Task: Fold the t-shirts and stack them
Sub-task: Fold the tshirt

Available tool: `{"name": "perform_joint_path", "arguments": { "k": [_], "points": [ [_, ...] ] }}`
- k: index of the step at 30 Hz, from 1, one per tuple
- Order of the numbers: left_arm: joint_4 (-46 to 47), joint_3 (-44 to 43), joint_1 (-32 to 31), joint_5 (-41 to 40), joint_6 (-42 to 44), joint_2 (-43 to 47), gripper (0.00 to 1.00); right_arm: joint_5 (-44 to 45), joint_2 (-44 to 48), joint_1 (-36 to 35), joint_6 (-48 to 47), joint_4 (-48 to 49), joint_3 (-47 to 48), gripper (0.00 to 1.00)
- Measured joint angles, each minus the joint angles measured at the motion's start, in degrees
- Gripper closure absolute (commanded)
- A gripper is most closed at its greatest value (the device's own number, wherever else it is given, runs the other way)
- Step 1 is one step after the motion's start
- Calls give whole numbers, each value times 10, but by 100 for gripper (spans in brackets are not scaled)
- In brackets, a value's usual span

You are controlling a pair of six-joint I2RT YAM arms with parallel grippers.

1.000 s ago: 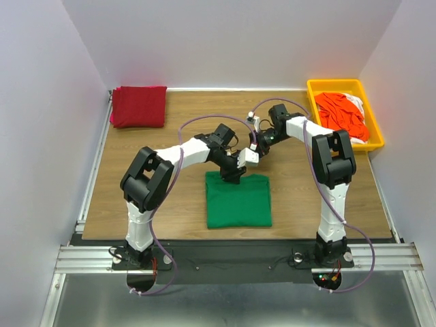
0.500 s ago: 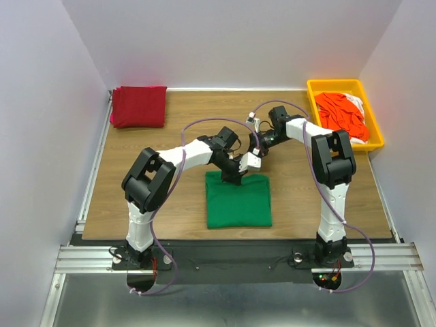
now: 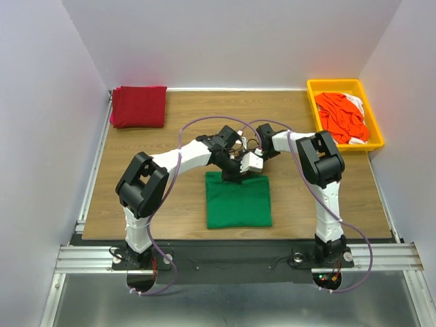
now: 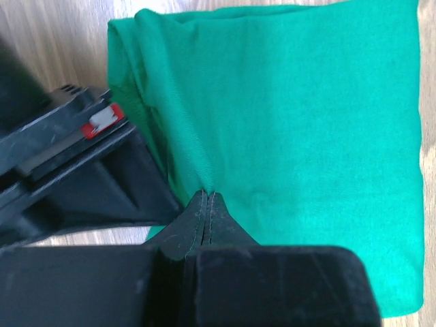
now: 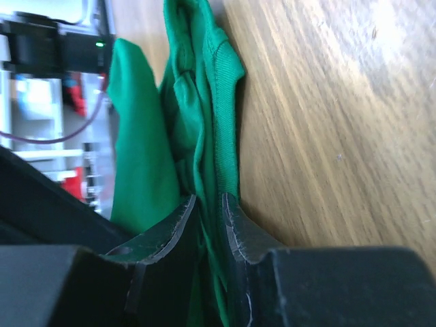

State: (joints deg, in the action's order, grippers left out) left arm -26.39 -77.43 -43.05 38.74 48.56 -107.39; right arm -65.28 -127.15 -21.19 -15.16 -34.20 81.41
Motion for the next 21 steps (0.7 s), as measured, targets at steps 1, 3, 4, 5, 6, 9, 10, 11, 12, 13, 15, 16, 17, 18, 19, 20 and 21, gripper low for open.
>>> {"name": "perform_joint_path", "arguments": {
  "k": [1, 3, 4, 5, 6, 9, 10, 11, 12, 13, 15, 16, 17, 18, 19, 20, 21],
  "points": [
    [-1, 0, 0, -3, 0, 0, 100, -5, -5, 1, 1, 2, -3, 73],
    [-2, 0, 0, -10, -1, 1, 100, -12, -11, 1, 3, 4, -7, 73],
    [-3, 0, 0, -13, -1, 1, 100, -16, -12, 2, 5, 5, -8, 73],
    [-5, -1, 0, -17, 0, 1, 100, -18, -13, 3, 5, 5, -8, 73],
    [-7, -3, 0, -21, 0, 1, 100, -21, -15, 3, 5, 8, -9, 73],
    [-16, -14, 0, -31, 0, 1, 100, -28, -16, 4, 6, 14, -15, 73],
    [-18, -20, 0, -34, 1, 1, 100, -30, -16, 4, 6, 15, -17, 73],
    [-22, -28, 0, -37, 3, 1, 100, -32, -16, 4, 6, 16, -20, 73],
    [-26, -35, 0, -40, 4, 1, 100, -34, -16, 5, 6, 17, -22, 73],
    [-30, -42, 0, -43, 5, 1, 100, -36, -16, 5, 5, 17, -23, 73],
    [-37, -55, 0, -49, 9, 1, 100, -37, -16, 5, 5, 19, -24, 73],
    [-39, -62, 0, -50, 12, 1, 100, -37, -16, 5, 5, 19, -24, 73],
    [-40, -64, 0, -52, 13, 1, 100, -37, -16, 5, 5, 20, -24, 73],
    [-43, -71, 0, -54, 16, 1, 100, -37, -16, 5, 5, 20, -24, 73],
    [-46, -77, 0, -57, 19, 1, 100, -37, -16, 5, 5, 21, -24, 73],
    [-48, -82, 0, -59, 22, 0, 100, -37, -16, 5, 5, 21, -24, 73],
    [-50, -86, 0, -61, 25, 0, 100, -37, -16, 5, 5, 21, -24, 73]
  ]
}}
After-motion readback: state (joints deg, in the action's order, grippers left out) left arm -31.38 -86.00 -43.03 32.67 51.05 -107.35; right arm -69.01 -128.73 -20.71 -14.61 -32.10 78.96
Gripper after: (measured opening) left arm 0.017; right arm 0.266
